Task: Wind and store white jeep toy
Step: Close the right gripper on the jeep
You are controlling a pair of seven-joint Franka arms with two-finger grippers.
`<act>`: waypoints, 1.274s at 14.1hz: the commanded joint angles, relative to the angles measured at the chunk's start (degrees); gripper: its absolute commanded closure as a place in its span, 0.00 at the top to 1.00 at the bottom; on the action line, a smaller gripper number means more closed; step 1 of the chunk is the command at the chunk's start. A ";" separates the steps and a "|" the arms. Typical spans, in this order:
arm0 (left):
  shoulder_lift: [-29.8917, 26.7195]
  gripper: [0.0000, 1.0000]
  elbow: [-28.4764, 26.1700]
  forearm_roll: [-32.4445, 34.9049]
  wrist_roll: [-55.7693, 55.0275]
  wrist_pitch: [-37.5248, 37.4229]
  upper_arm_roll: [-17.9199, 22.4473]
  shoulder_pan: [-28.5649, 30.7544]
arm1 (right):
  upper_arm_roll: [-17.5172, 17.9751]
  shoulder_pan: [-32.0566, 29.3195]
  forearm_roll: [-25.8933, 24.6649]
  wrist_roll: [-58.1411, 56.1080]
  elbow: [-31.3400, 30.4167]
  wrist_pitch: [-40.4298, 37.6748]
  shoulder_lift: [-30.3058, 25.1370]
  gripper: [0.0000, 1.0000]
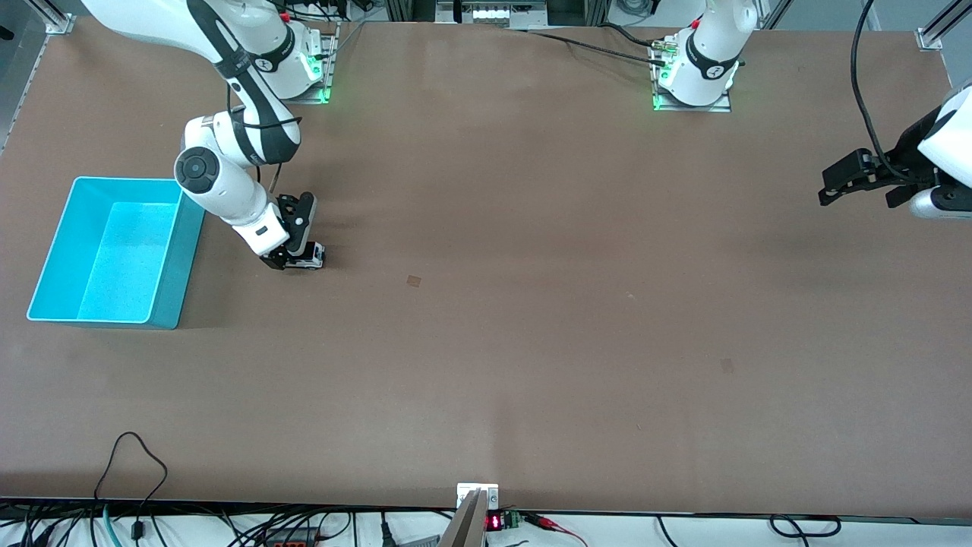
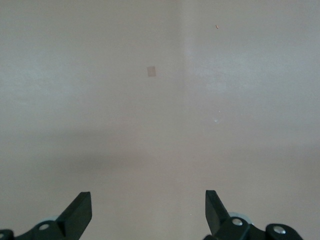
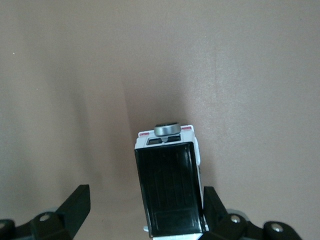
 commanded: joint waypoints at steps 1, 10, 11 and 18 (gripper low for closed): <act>-1.08 1.00 -0.43 -1.14 0.77 0.03 -0.13 0.19 | 0.32 -0.15 -0.47 -0.76 -0.93 2.30 0.18 1.00; -1.08 1.00 -0.43 -0.97 0.06 -0.06 -0.04 0.27 | 0.32 -0.24 -3.97 -0.67 -0.49 6.61 2.91 0.89; -1.08 1.00 -0.43 -0.97 0.06 -0.06 -0.04 0.27 | 0.32 -0.24 -4.68 -0.67 -0.49 7.31 3.17 0.75; -1.08 1.00 -0.43 -0.97 -0.03 -0.06 -0.04 0.36 | 0.32 -0.33 -4.95 -0.49 -0.31 7.67 3.61 0.00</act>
